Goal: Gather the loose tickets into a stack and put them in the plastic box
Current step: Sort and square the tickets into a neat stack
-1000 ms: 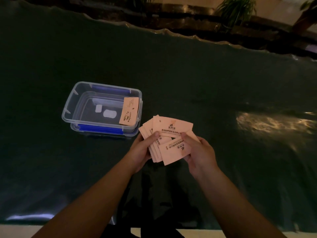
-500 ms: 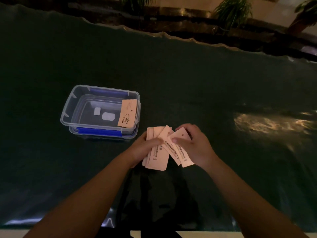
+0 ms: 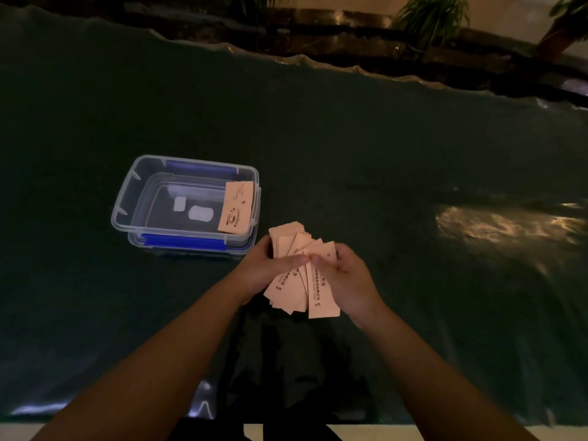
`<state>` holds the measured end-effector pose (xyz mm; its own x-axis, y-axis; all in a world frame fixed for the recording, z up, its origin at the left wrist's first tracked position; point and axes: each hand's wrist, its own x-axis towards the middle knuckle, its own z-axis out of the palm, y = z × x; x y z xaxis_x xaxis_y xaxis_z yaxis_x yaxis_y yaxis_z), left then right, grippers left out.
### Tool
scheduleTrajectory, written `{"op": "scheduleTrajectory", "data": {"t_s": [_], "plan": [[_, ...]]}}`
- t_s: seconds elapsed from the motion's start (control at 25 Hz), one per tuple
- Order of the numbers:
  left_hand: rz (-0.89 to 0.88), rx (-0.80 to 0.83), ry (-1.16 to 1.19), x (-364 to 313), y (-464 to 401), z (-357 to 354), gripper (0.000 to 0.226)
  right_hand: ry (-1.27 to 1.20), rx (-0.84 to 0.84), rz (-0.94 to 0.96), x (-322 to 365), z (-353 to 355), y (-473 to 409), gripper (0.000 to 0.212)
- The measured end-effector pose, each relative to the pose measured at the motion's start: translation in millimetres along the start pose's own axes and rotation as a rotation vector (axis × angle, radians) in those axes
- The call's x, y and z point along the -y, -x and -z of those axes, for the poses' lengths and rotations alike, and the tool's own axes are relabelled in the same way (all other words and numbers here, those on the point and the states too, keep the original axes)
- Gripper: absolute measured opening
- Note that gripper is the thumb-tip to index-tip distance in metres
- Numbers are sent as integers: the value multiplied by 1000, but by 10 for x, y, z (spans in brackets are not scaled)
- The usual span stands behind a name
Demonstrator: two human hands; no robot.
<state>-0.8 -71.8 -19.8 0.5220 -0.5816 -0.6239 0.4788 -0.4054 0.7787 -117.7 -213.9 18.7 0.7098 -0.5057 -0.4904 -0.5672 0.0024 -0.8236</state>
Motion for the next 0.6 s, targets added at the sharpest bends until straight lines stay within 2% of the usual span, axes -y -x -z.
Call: {"op": "scheduleTrajectory", "data": {"t_s": [0.08,0.16,0.24,0.32,0.4,0.48,0.6], "plan": [[27,33,55,63,22,23,49,42,-42,-39,-19,21,11,21],[52,15,130,140,39,17,58,0,-130,-101,-45,38,1,25],[59,-28,171,184,39,-15,70,-142,-203,-174,-37,58,4,24],[18,-85,135,180,33,-62,69,-316,-224,-208,-2,45,20,20],[-37,-126,77,140,14,-119,71,-359,-193,-183,25,-17,46,17],[-102,-106,11,99,4,-174,84,-330,-140,-116,43,-107,68,18],[-214,-18,-160,95,-25,-148,109,-254,-5,52,-29,-163,44,34]]}}
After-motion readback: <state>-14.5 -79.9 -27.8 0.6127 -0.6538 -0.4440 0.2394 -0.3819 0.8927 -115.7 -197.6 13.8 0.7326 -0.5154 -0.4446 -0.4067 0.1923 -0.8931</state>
